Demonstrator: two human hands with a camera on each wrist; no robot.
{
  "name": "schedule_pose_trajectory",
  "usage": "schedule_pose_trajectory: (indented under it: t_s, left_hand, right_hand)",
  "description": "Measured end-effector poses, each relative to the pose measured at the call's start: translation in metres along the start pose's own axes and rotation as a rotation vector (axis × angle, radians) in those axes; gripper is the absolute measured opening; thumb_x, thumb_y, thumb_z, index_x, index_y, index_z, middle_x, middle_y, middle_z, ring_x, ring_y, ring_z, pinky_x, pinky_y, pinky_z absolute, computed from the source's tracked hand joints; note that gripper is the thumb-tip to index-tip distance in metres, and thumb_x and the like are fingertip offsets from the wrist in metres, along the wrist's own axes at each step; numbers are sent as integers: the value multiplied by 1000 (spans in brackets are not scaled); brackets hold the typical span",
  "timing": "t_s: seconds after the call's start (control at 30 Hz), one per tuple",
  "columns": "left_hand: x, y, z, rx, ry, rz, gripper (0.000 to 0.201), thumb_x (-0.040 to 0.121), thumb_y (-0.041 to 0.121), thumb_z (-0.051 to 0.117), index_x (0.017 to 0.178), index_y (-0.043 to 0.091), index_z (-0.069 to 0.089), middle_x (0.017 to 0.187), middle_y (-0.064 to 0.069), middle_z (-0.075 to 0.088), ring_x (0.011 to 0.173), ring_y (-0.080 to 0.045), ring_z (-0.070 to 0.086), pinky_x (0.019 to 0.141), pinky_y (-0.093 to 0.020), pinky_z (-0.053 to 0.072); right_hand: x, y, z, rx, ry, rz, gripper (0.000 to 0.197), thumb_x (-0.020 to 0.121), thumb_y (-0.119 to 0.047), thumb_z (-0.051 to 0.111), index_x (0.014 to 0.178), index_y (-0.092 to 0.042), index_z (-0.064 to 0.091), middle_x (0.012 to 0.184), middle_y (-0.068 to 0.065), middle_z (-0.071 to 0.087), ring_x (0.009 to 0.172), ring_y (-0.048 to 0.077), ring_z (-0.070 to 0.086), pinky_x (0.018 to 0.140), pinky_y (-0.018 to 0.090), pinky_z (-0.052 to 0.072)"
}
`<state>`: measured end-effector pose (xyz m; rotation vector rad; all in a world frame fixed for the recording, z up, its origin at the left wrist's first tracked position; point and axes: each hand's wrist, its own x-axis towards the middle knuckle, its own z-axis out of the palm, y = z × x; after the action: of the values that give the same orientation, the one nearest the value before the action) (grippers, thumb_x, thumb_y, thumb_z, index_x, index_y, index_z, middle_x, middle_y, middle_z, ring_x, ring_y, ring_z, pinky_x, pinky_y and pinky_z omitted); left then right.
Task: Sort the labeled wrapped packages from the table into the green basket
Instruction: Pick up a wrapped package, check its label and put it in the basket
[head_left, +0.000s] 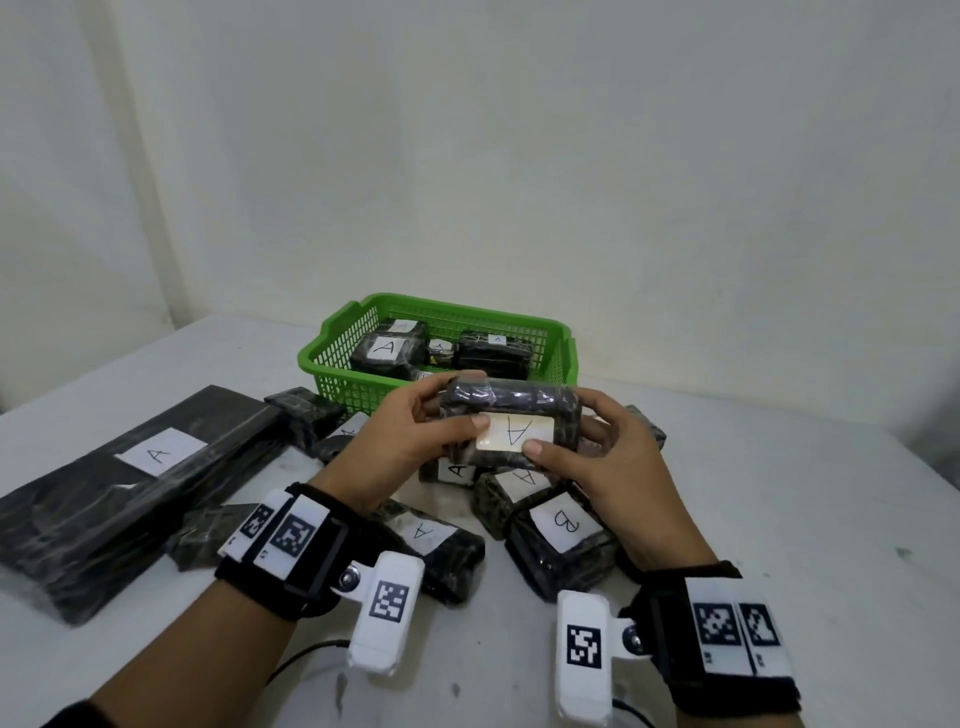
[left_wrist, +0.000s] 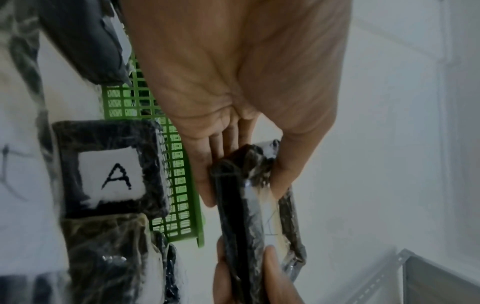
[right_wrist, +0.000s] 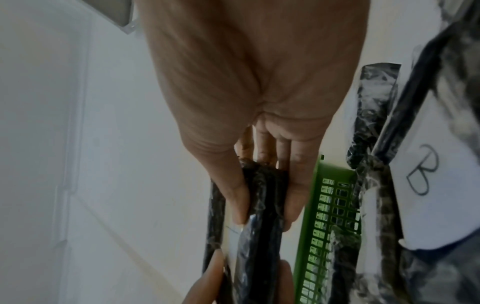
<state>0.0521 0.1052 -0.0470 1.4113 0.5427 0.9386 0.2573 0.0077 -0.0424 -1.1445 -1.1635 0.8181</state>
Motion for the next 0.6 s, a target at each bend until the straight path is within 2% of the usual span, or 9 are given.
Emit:
schedule_pose_trajectory:
  t_s: [0.07,0.13,0.23,0.3,0.4,0.47,0.53,0.6]
  left_hand:
    - [-2,2,2,100,21,48,39,85,1,79,123,5,68,113,-14,77,101,-25,73,86,-30,60]
    - [-4,2,3,156,44,119,38,84,-7,77,119,4,69,112,-10,78,103,-21,74,85,-28,61]
    - [-6,3,5,231,43,200,41,80,-14,77,115,6,69,111,-7,77,105,-18,74,87,-27,60]
    - [-7,2,4,247,19,218,44,78,-16,77,113,8,69,111,-5,77,105,-17,73,88,-27,60]
    - [-9,4,6,263,-13,211,49,79,-14,78,120,9,67,118,-4,75,113,-18,71,97,-31,58]
    - [-11,5,6,217,-58,136,61,80,-6,80,134,15,60,128,0,72,118,-16,69,100,-29,56]
    - [-12,4,6,149,-119,53,70,81,9,83,144,22,53,135,2,69,122,-15,68,102,-30,55]
    - [-11,3,9,92,-105,2,62,86,18,81,143,19,56,133,-3,69,123,-21,68,100,-34,56]
  right_hand:
    - [-1,-1,-1,-16,24,-32,55,80,2,85,127,-16,66,109,1,81,100,22,79,88,35,63]
    - [-2,-1,-1,-61,5,-44,55,79,-6,88,128,-21,67,115,-2,79,106,18,77,93,36,61]
    - [-2,1,0,-43,-43,22,67,69,-41,93,131,-30,68,124,-6,76,114,13,73,100,37,58]
    - [-1,2,1,57,-37,94,70,68,-53,90,129,-23,71,123,1,76,115,16,73,104,42,57]
    - [0,1,1,117,-33,137,60,76,-43,84,124,-9,73,118,11,78,113,23,74,106,47,56]
    - [1,3,1,112,-8,122,47,84,-32,80,123,-7,74,116,12,78,111,27,75,106,49,55]
    - [1,5,-1,96,31,98,38,89,-23,81,123,-7,74,115,12,79,110,30,76,105,52,55]
    - [2,7,-2,85,31,91,43,84,-21,86,123,-7,73,116,13,79,110,31,76,105,50,55]
